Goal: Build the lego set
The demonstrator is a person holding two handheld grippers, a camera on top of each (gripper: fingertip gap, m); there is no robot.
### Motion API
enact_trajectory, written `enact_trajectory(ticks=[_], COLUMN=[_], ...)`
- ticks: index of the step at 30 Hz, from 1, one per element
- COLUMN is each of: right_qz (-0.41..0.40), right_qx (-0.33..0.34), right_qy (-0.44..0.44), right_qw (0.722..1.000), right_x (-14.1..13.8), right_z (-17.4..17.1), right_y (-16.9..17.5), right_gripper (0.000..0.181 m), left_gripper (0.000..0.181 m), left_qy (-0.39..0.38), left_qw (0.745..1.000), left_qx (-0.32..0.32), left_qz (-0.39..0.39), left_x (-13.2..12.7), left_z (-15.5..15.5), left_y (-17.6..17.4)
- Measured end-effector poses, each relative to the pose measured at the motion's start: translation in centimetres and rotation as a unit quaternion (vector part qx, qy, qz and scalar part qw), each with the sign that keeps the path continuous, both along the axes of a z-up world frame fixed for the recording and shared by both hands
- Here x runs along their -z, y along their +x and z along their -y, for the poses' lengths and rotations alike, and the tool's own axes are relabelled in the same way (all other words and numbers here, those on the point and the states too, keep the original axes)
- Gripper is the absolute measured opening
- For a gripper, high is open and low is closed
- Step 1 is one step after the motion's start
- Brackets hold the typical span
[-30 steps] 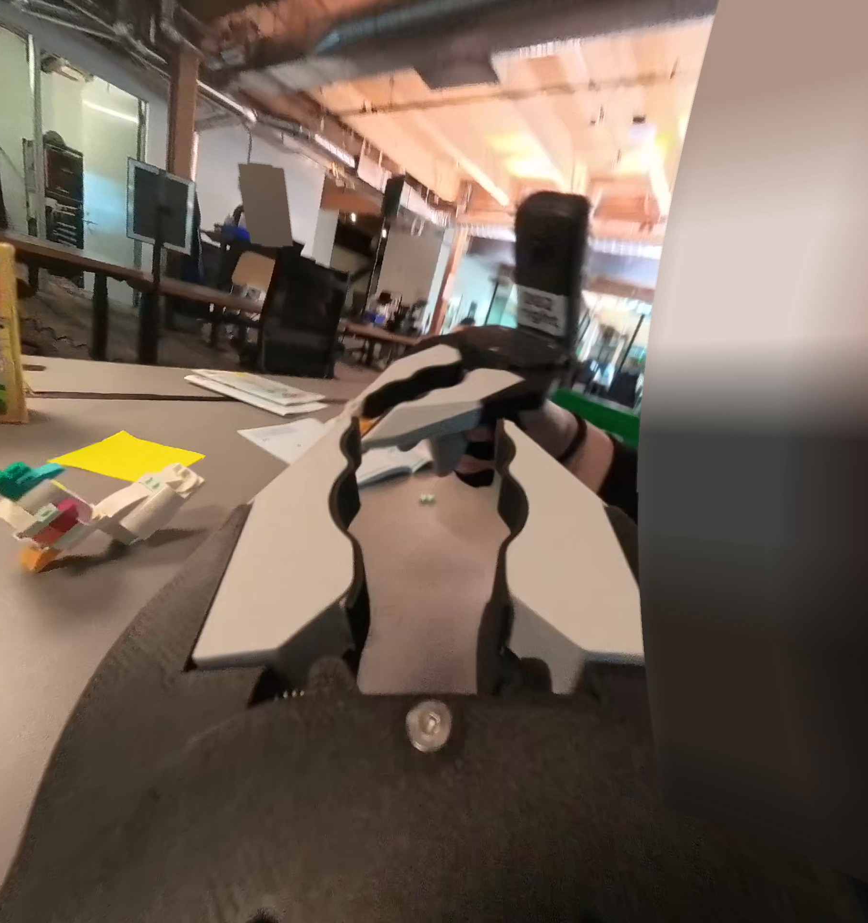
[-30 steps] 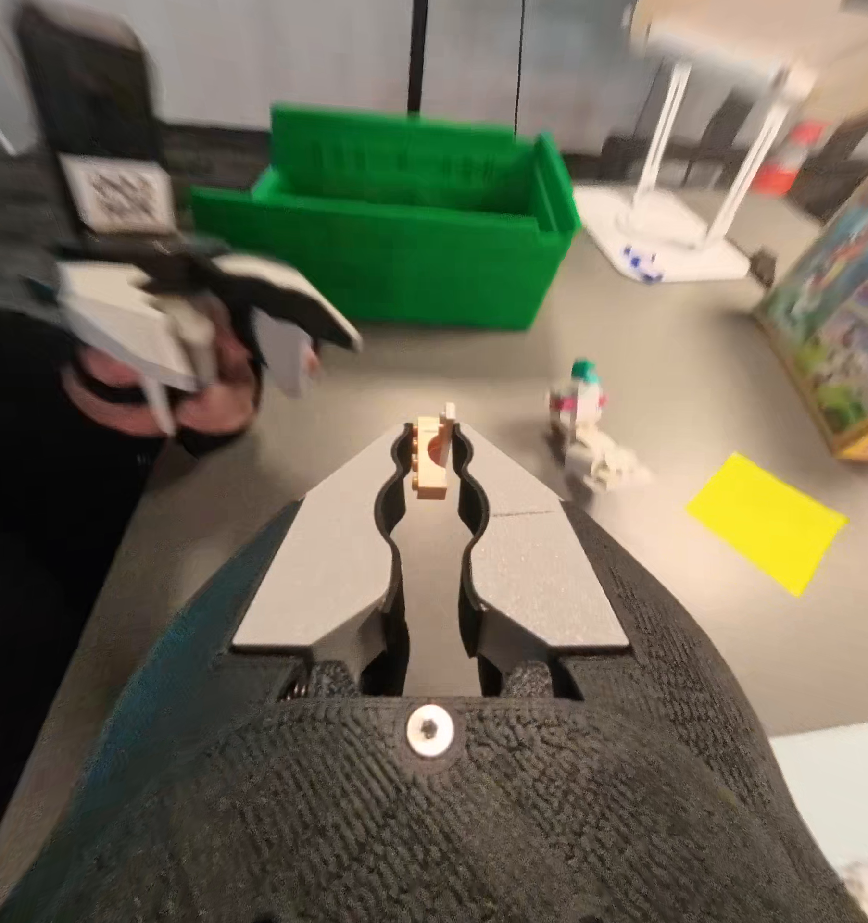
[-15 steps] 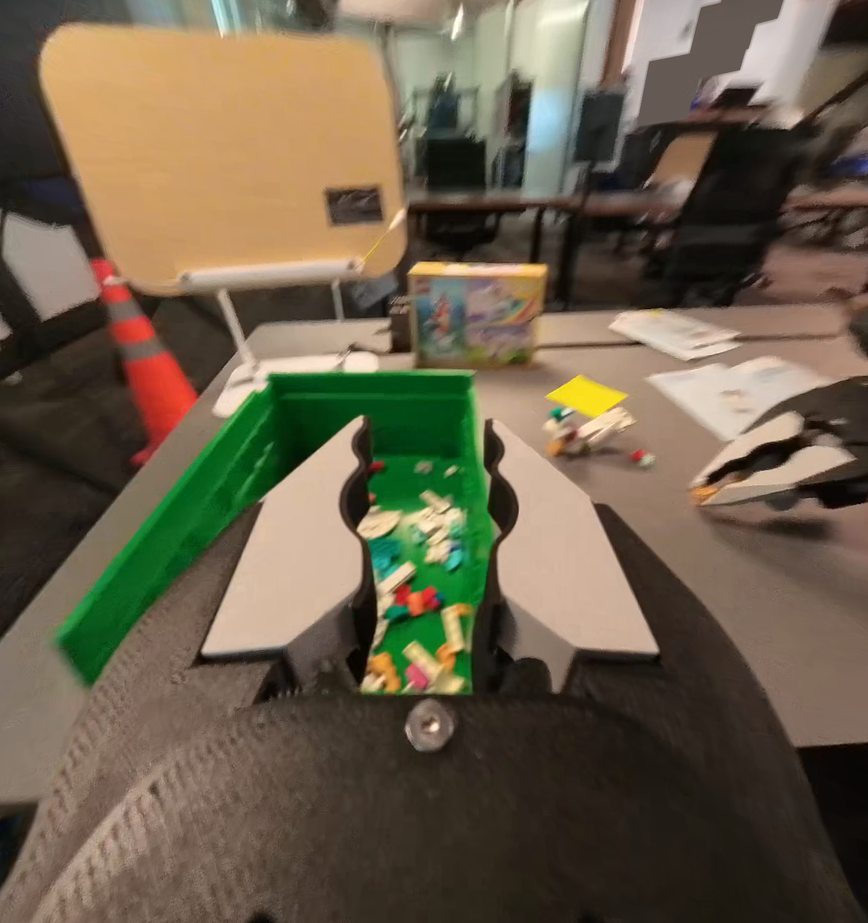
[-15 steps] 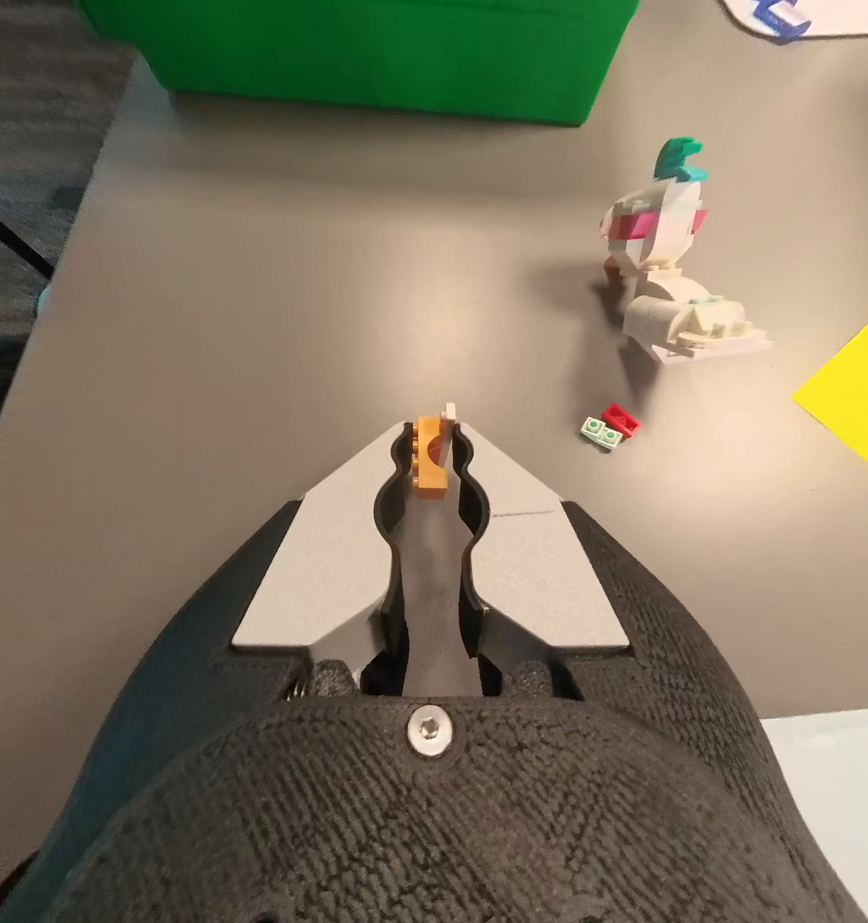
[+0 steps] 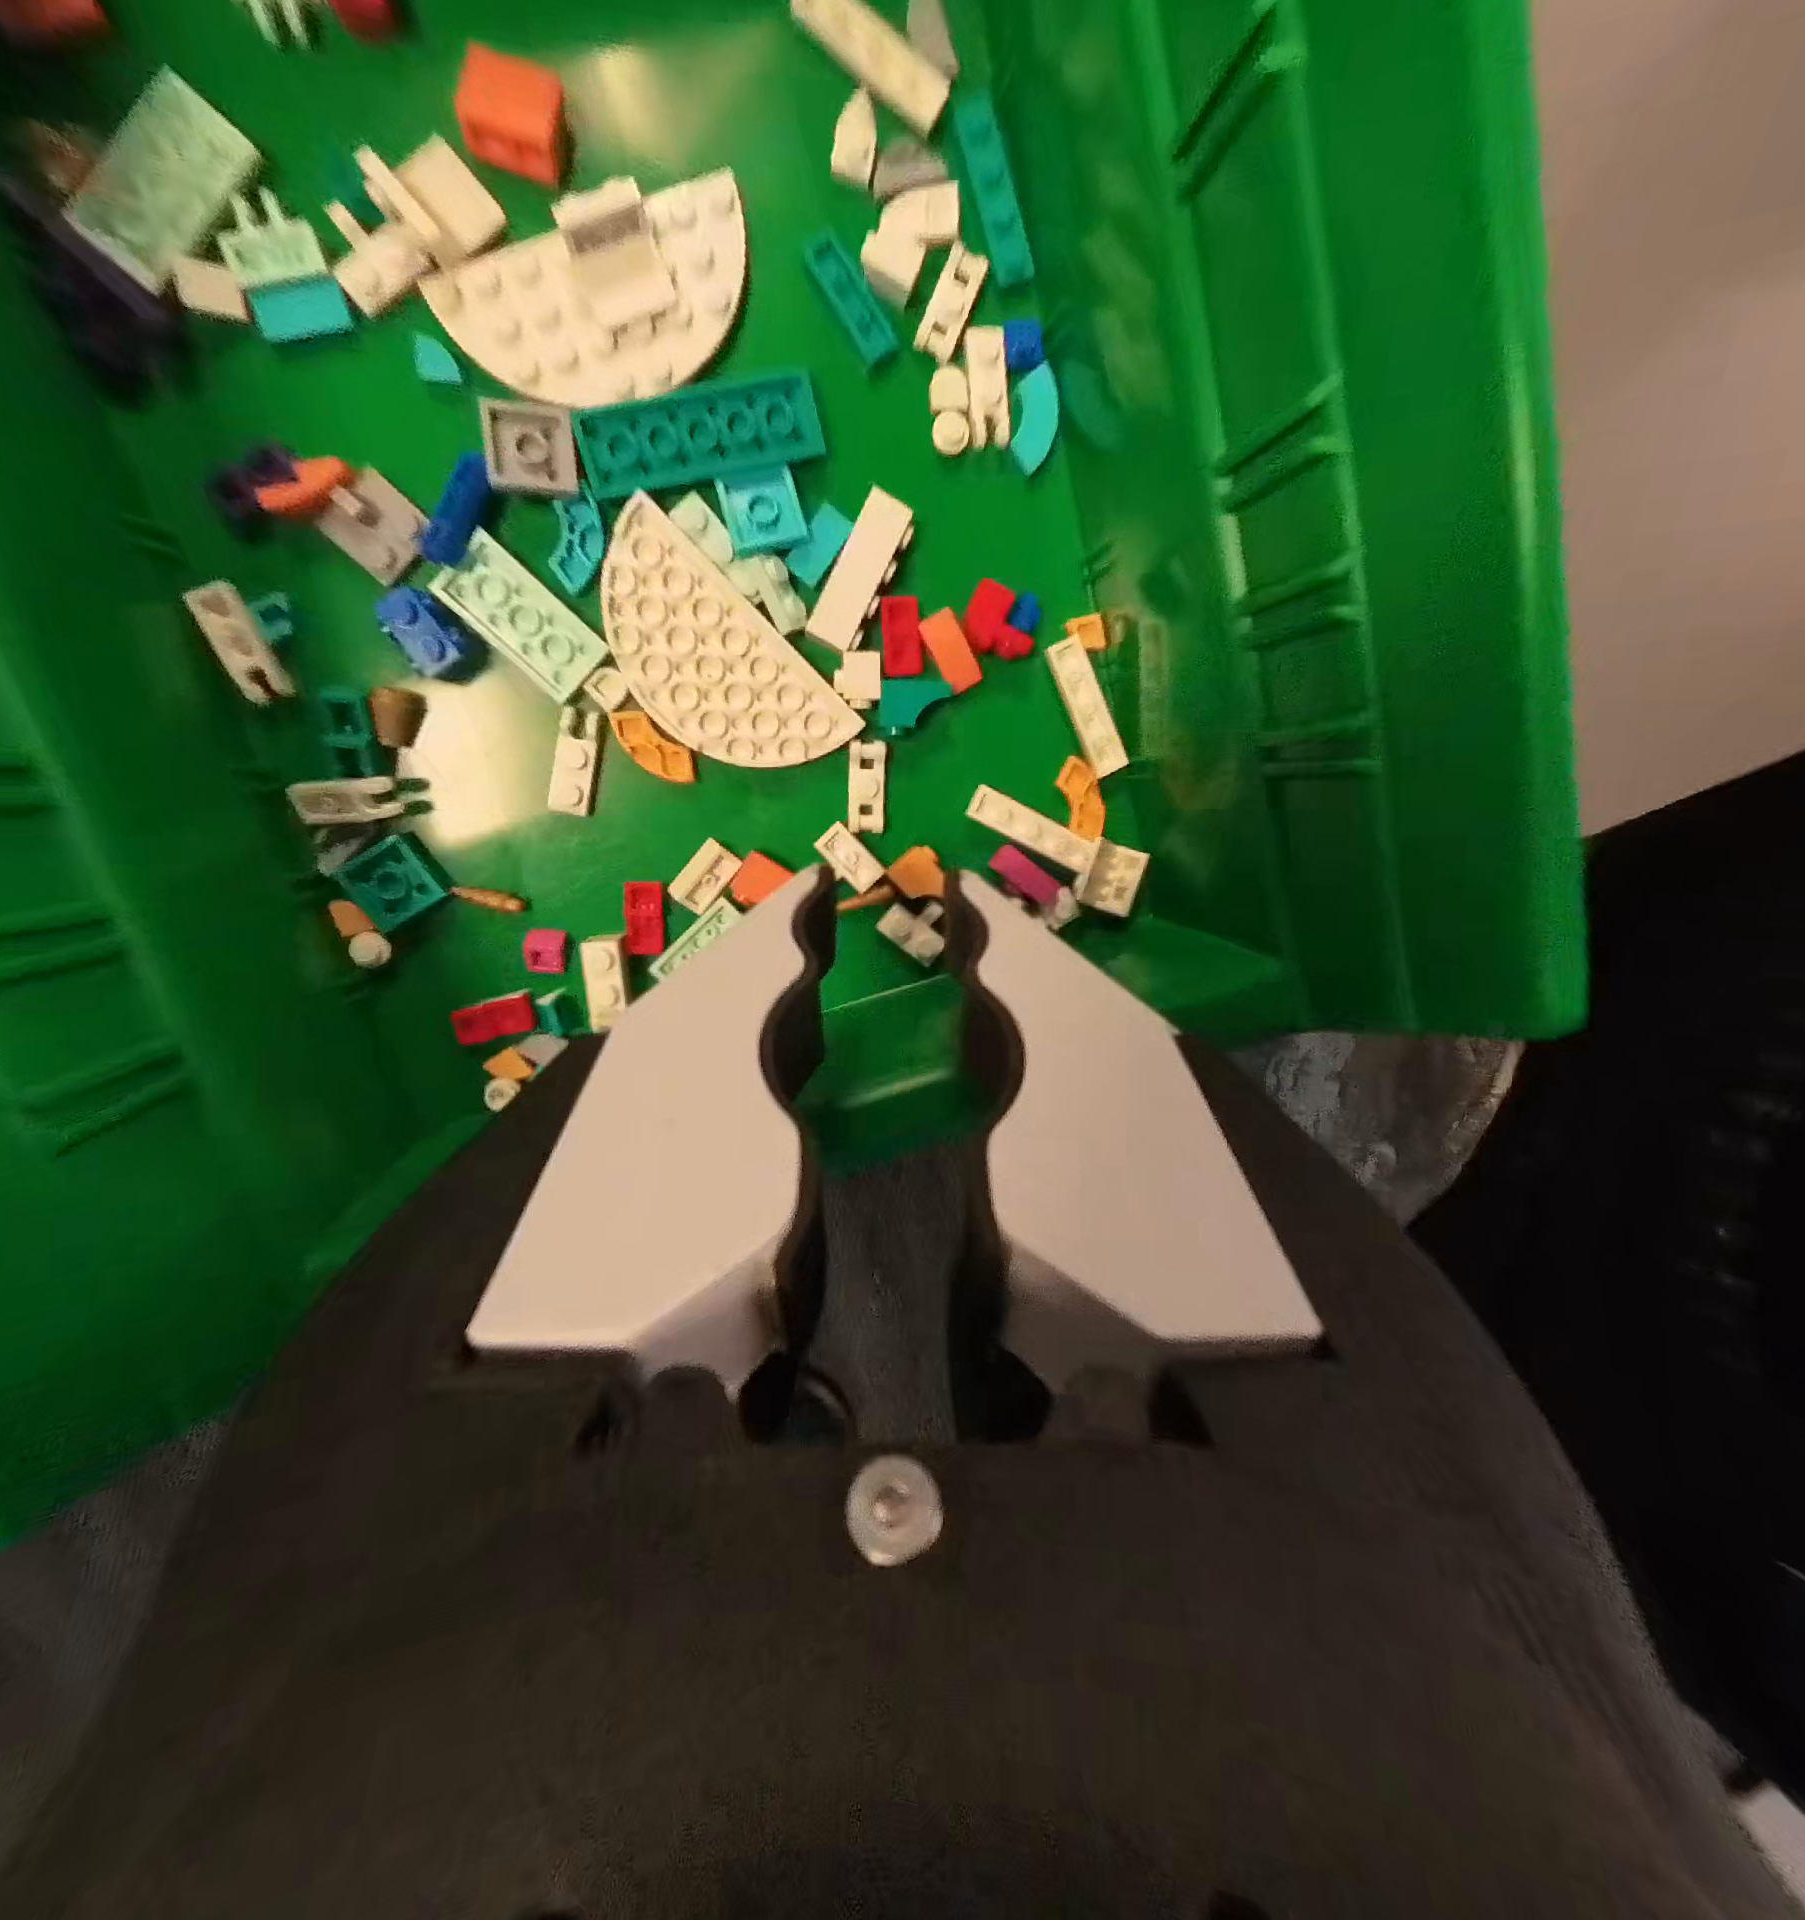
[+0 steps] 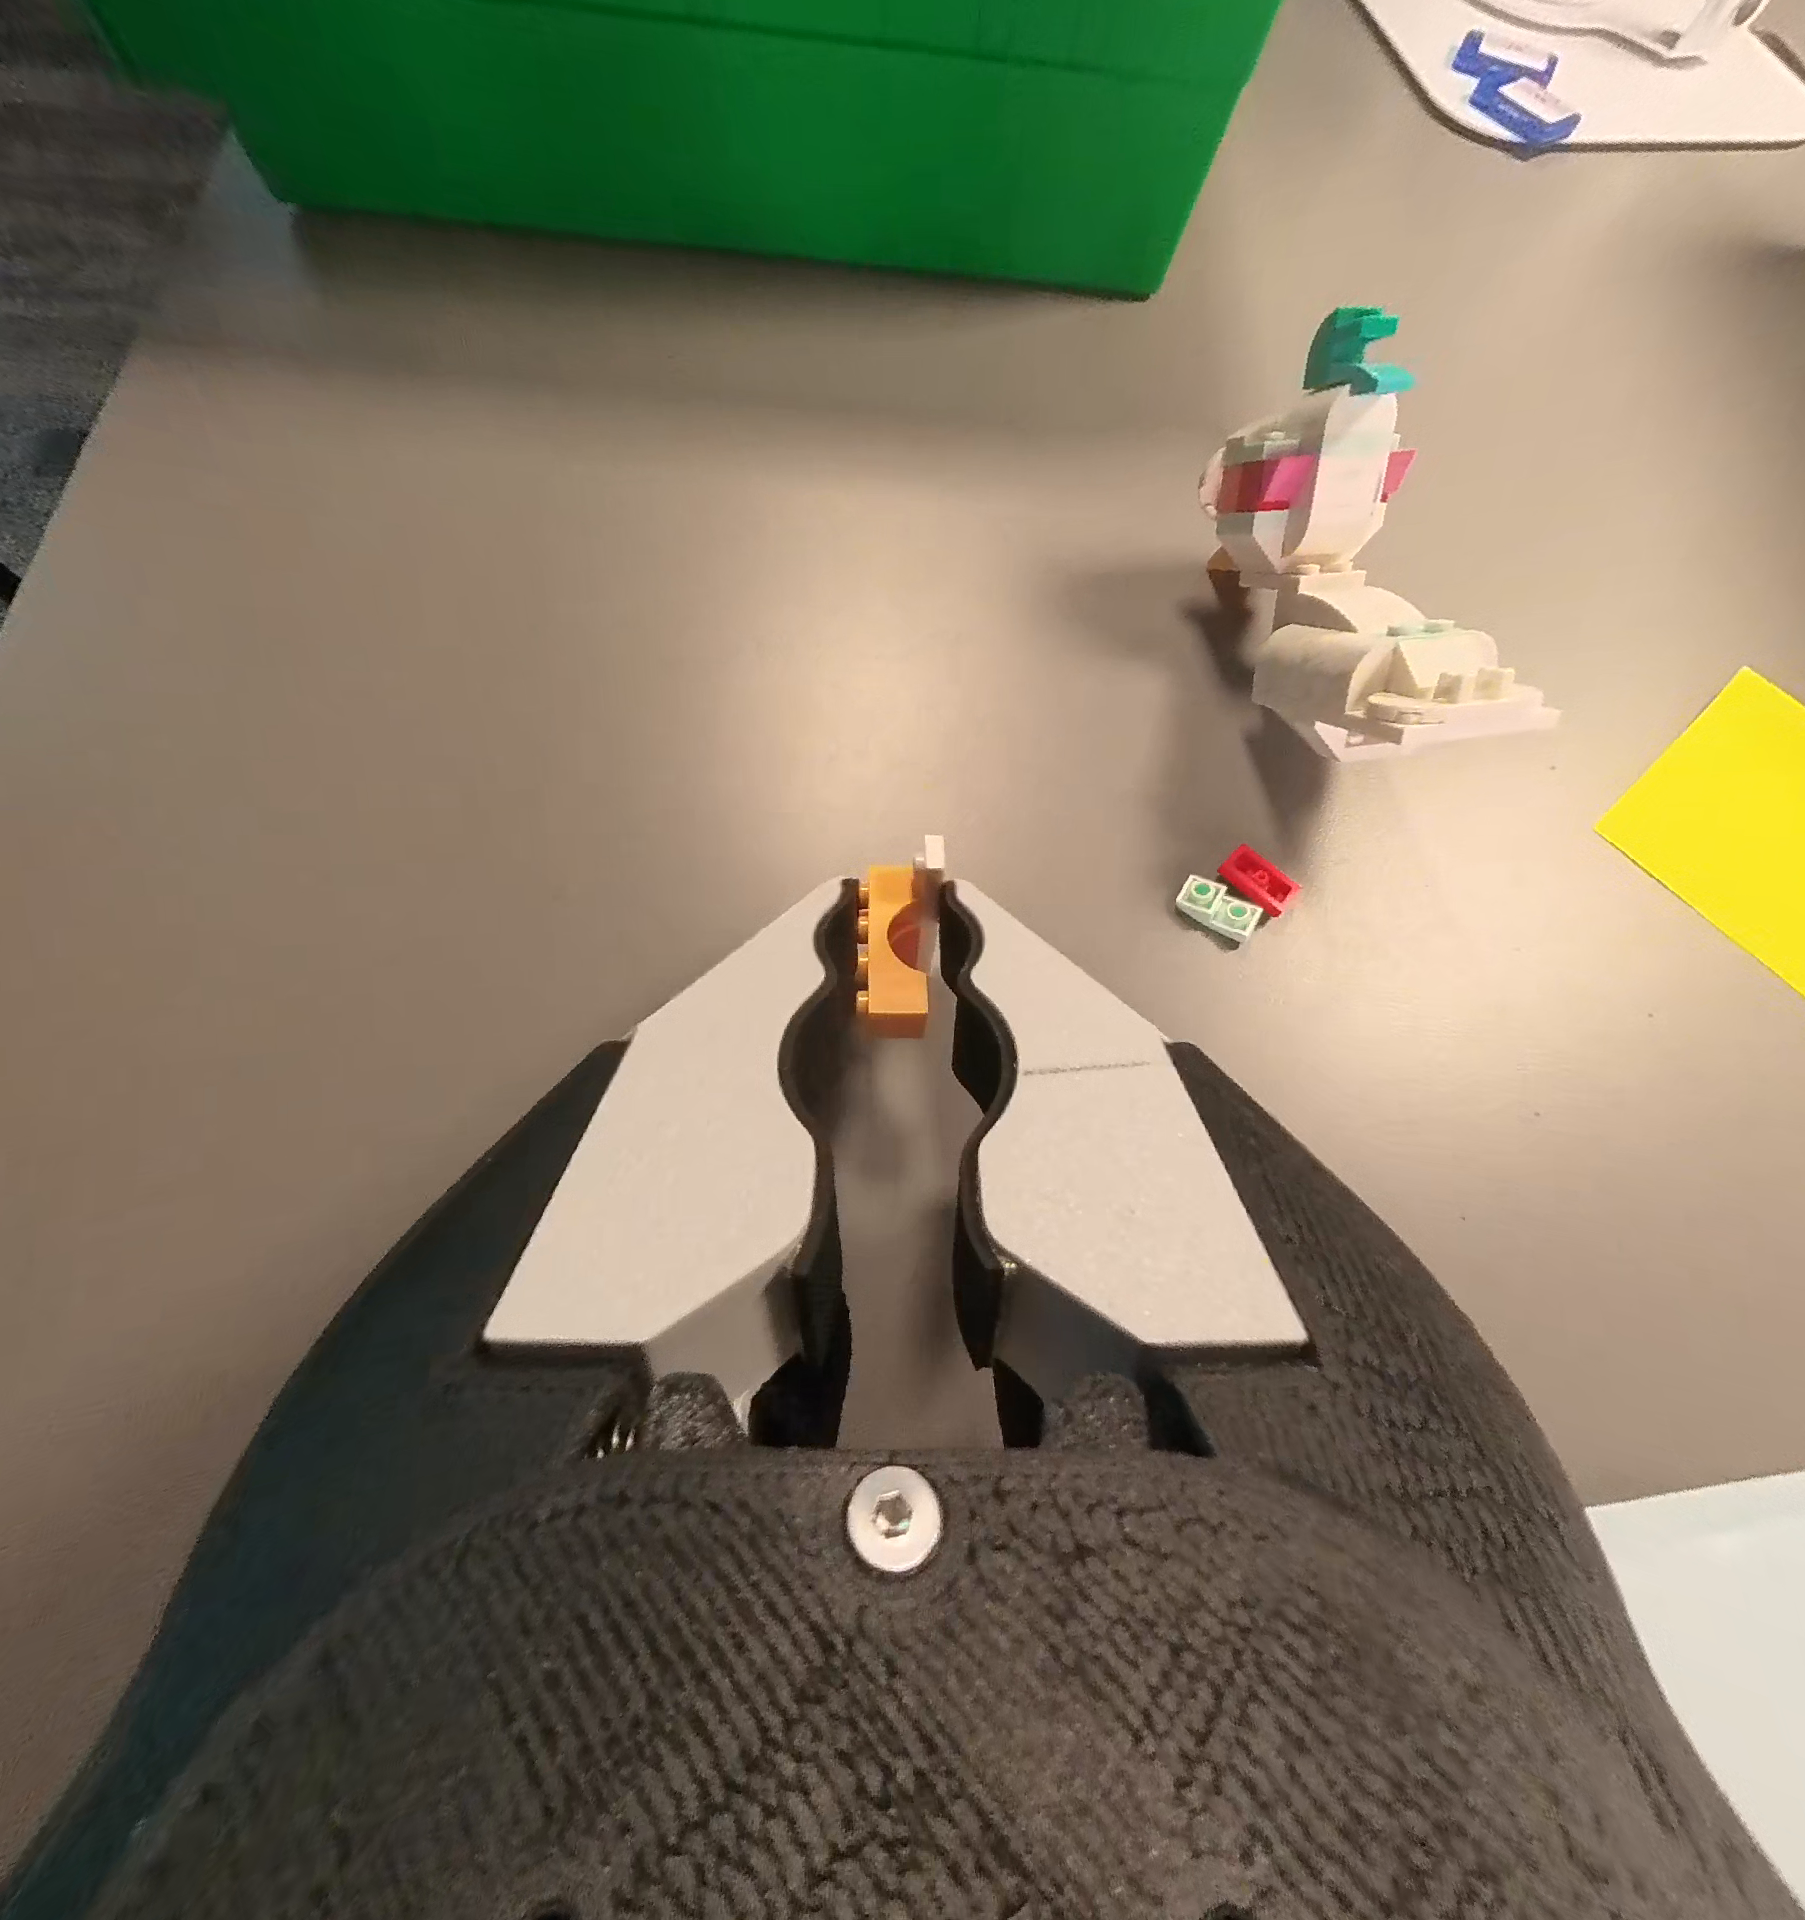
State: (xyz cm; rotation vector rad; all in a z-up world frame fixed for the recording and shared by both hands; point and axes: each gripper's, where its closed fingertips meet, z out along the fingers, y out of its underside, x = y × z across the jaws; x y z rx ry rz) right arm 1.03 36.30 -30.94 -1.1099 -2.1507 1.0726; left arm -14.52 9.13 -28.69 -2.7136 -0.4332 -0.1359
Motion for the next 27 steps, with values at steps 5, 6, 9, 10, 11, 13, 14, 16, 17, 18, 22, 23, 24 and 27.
enact_trajectory(ticks=[5, 6, 9, 10, 11, 13, 14, 16, 17, 18, 22, 23, 24, 27], right_qz=[-0.004, -0.004, -0.006, -0.006, -0.006, -0.005, -0.004, -0.003, -0.003, -0.004, -0.005, -0.004, -0.003, -0.001], right_qx=[0.011, 0.012, 0.012, 0.011, 0.012, 0.019, 0.021, 0.023, 0.023, 0.022, 0.019, 0.021, 0.023, 0.028], right_qy=[0.005, 0.007, 0.012, 0.012, 0.012, 0.01, 0.009, 0.006, 0.006, 0.007, 0.009, 0.009, 0.007, 0.004], right_qw=[1.0, 1.0, 1.0, 1.0, 1.0, 1.0, 1.0, 1.0, 1.0, 1.0, 1.0, 1.0, 1.0, 1.0], right_x=[0.0, 0.0, 0.0, 0.0, 0.0, 0.0, 0.0, 0.0, 0.0, 0.0, 0.1, 0.1, 0.1, 0.1], right_z=[-0.3, -0.3, -0.3, -0.3, -0.4, -0.6, -0.7, -0.8, -0.8, -0.8, -0.7, -0.7, -0.7, -0.8], right_y=[-0.5, -0.5, -0.6, -0.6, -0.6, -0.6, -0.6, -0.6, -0.6, -0.6, -0.5, -0.4, -0.4, -0.4], right_gripper=[0.012, 0.012, 0.012, 0.012, 0.012, 0.012, 0.012, 0.012, 0.012, 0.012, 0.012, 0.012, 0.012, 0.012], left_gripper=[0.019, 0.02, 0.024, 0.025, 0.025, 0.027, 0.026, 0.023, 0.023, 0.023, 0.023, 0.023, 0.023, 0.024], left_qy=[-0.092, -0.117, -0.149, -0.161, -0.176, -0.185, -0.187, -0.193, -0.195, -0.196, -0.203, -0.206, -0.21, -0.23], left_qw=[0.995, 0.992, 0.987, 0.985, 0.983, 0.981, 0.981, 0.979, 0.979, 0.979, 0.977, 0.976, 0.976, 0.972], left_qx=[-0.042, -0.044, -0.043, -0.04, -0.035, -0.035, -0.038, -0.039, -0.041, -0.043, -0.052, -0.053, -0.052, -0.044], left_qz=[0.024, 0.021, 0.041, 0.043, 0.047, 0.041, 0.043, 0.046, 0.044, 0.045, 0.042, 0.036, 0.028, 0.001], left_x=[1.8, 2.1, 2.8, 3.0, 3.2, 3.4, 3.4, 3.5, 3.5, 3.5, 3.5, 3.6, 3.6, 3.7], left_z=[0.1, 0.4, 0.2, 0.3, 0.5, 0.5, 0.5, 0.6, 0.6, 0.6, 0.6, 0.6, 0.6, 0.8], left_y=[0.4, 0.4, 1.0, 1.1, 1.3, 1.2, 1.2, 1.3, 1.2, 1.2, 1.2, 1.2, 1.2, 1.3])
